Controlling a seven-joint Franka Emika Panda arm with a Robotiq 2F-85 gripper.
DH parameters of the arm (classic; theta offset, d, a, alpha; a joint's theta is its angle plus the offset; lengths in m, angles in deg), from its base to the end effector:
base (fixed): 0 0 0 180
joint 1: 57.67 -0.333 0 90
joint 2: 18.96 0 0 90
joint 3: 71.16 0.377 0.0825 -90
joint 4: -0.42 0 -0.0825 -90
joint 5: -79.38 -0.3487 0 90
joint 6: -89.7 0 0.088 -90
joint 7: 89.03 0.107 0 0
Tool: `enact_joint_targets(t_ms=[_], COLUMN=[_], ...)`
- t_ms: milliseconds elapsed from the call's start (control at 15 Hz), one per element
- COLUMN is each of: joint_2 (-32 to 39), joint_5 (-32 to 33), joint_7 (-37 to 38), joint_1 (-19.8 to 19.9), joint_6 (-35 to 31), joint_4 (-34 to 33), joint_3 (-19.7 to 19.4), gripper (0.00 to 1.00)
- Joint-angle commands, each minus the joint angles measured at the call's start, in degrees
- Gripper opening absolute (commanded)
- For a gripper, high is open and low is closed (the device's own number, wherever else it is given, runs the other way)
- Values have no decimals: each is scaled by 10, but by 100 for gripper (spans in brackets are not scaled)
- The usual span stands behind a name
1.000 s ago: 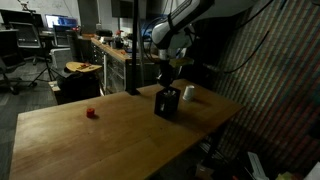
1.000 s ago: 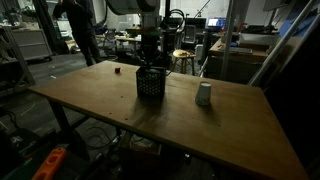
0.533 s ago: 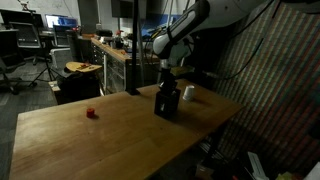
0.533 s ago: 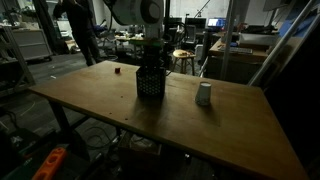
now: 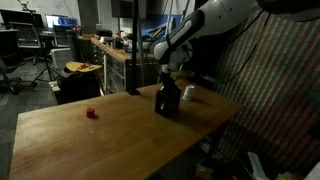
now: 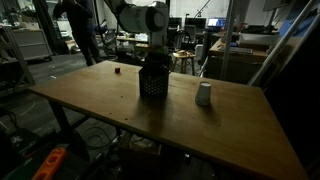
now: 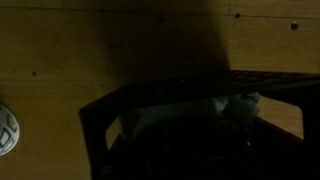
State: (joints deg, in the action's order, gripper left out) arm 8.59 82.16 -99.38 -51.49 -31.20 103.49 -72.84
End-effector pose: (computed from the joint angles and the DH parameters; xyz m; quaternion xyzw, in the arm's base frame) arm 0.6287 -0.0868 0.3446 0.9954 0.0369 -0.0878 0.0128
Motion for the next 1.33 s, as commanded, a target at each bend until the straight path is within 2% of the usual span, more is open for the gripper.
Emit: enact_joint_targets(t_ms=[0,667,1133,1200,1267], joint_2=[-6,-113,-175,-184,-192], joint_5=[-11,1,-19,-25,-31], joint_7=[-1,-2,-5,-4,-2], joint_1=[2,-15,-23,-23,-23], joint_6=[-1,15,34,37,39], joint_4=[-8,9,19,24,29], joint_3=[2,5,12,13,13], gripper=[6,6,6,7,20])
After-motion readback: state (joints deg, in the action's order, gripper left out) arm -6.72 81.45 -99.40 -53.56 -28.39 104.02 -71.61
